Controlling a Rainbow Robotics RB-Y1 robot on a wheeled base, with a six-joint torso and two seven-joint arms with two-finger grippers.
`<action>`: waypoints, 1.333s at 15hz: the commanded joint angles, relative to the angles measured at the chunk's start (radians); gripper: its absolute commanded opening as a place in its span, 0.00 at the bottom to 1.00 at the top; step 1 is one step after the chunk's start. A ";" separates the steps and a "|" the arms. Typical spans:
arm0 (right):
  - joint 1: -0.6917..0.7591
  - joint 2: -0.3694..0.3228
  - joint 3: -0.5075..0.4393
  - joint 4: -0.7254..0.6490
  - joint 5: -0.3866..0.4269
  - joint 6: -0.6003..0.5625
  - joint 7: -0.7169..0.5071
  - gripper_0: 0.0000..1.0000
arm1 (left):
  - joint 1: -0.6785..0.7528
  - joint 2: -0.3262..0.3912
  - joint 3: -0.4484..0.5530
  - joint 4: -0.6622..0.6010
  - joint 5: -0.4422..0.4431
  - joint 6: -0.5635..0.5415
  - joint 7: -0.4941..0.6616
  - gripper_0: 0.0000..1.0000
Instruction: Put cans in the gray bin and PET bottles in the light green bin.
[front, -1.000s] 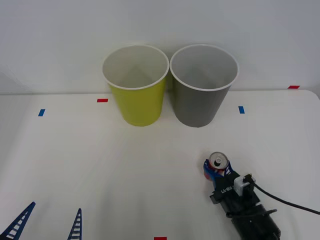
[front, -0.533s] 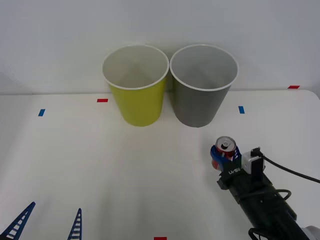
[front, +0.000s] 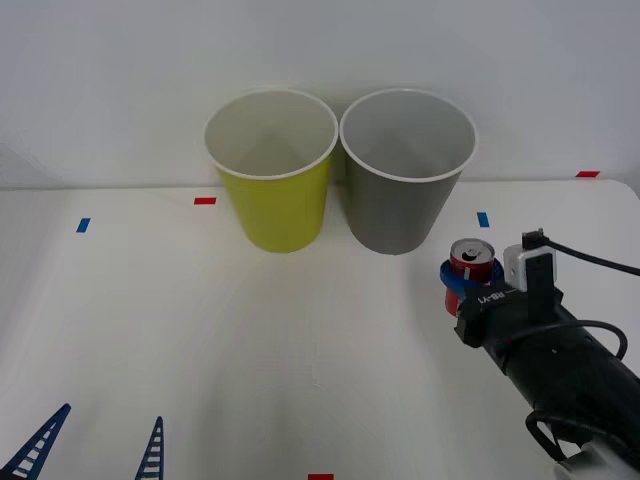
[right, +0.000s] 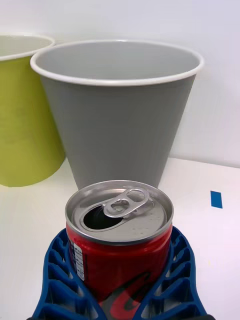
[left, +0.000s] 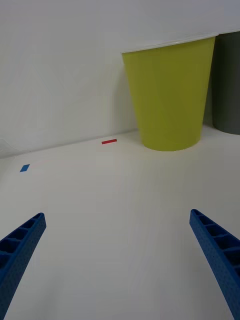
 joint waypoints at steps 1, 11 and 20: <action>-0.067 0.022 -0.022 -0.120 -0.020 0.181 -0.020 0.00 | 0.000 0.000 0.000 0.000 0.000 0.000 0.000 1.00; -0.452 0.075 -0.127 -0.201 -0.215 0.561 -0.040 0.00 | 0.000 0.000 0.000 0.000 0.000 0.000 0.000 1.00; -0.813 0.025 -0.191 0.262 -0.399 0.356 -0.007 0.00 | 0.000 0.000 0.000 0.000 0.000 0.000 0.000 1.00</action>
